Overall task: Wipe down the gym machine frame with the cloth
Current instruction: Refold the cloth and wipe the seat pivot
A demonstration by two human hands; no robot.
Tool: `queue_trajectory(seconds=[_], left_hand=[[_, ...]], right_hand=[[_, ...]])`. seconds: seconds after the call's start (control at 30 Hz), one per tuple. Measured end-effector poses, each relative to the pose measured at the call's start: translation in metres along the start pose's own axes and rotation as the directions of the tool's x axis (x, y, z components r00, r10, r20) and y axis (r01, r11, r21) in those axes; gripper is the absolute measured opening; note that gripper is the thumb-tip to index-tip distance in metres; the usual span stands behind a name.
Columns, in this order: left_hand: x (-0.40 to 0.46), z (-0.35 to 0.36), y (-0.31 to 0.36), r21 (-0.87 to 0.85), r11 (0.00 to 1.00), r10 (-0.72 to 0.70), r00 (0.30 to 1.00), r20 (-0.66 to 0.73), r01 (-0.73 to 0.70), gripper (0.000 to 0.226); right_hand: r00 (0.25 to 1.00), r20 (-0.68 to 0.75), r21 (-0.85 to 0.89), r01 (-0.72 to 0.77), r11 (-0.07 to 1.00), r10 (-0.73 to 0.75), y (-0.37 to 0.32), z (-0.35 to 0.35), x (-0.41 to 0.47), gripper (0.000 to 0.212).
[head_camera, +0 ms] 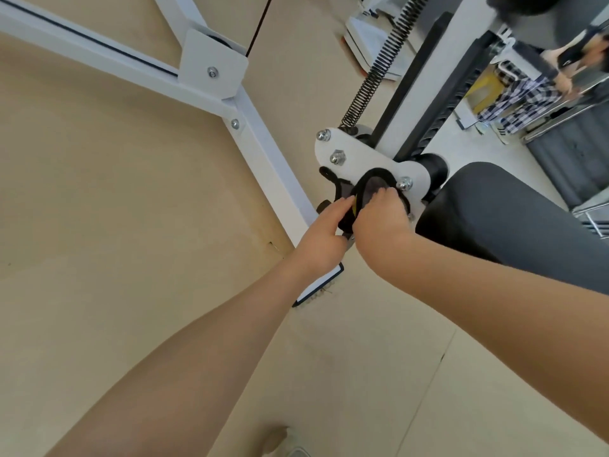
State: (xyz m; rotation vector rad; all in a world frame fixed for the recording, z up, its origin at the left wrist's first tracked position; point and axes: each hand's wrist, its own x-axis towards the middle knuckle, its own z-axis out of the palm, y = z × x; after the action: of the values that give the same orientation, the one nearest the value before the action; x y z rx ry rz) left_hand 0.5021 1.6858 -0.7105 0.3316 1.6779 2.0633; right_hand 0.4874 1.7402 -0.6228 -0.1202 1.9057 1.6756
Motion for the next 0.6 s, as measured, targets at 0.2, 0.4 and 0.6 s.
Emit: queue_trajectory(seconds=[0.2, 0.4, 0.6], left_hand=[[0.002, -0.01, -0.004, -0.023, 0.999, -0.032, 0.998, -0.059, 0.031, 0.071], [-0.011, -0.017, -0.011, 0.037, 0.997, -0.069, 0.997, -0.018, 0.069, 0.079], [-0.033, -0.022, -0.003, 0.146, 0.983, -0.116, 0.992, 0.041, 0.109, 0.07]], right_hand=[[0.979, -0.151, 0.14, -0.115, 0.983, 0.136, 0.009, 0.006, 0.01, 0.07], [0.989, -0.106, 0.186, -0.086, 0.979, 0.107, -0.015, 0.026, -0.001, 0.062], [0.943, -0.27, 0.517, -0.031, 0.856, 0.197, -0.018, 0.013, -0.017, 0.028]])
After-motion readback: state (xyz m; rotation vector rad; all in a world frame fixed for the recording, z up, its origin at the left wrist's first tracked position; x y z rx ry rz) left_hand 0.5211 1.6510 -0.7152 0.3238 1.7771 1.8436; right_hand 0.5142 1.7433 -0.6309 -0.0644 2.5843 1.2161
